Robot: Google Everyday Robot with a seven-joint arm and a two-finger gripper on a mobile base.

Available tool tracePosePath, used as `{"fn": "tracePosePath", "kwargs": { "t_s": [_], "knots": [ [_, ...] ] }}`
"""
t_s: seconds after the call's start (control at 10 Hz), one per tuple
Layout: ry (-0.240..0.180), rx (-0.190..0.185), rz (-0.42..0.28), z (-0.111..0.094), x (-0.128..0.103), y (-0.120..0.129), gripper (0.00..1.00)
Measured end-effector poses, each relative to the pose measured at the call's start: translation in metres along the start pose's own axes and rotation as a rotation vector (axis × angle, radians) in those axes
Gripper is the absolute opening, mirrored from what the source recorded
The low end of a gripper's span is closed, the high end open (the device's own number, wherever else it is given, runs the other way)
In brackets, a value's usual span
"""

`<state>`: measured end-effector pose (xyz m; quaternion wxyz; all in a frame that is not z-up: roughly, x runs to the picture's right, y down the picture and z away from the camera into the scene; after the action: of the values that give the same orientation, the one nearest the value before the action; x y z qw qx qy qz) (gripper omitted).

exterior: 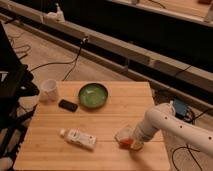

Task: Place the pepper in the ceramic cup

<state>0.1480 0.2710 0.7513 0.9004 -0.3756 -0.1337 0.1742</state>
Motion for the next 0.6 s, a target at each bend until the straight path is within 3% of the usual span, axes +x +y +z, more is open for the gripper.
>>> {"fn": "tracePosePath", "kwargs": {
  "t_s": [0.2,0.3,0.5,0.6],
  "knots": [
    [-0.137,0.010,-0.003,-0.018,-0.033,-0.010,0.01],
    [-0.235,0.023,-0.015,-0.033,-0.063,-0.022,0.01],
    [-0.366,0.042,-0.055,-0.054,-0.121,-0.046,0.01],
    [-0.424,0.044,-0.087,-0.061,-0.163,-0.060,0.01]
  ]
}}
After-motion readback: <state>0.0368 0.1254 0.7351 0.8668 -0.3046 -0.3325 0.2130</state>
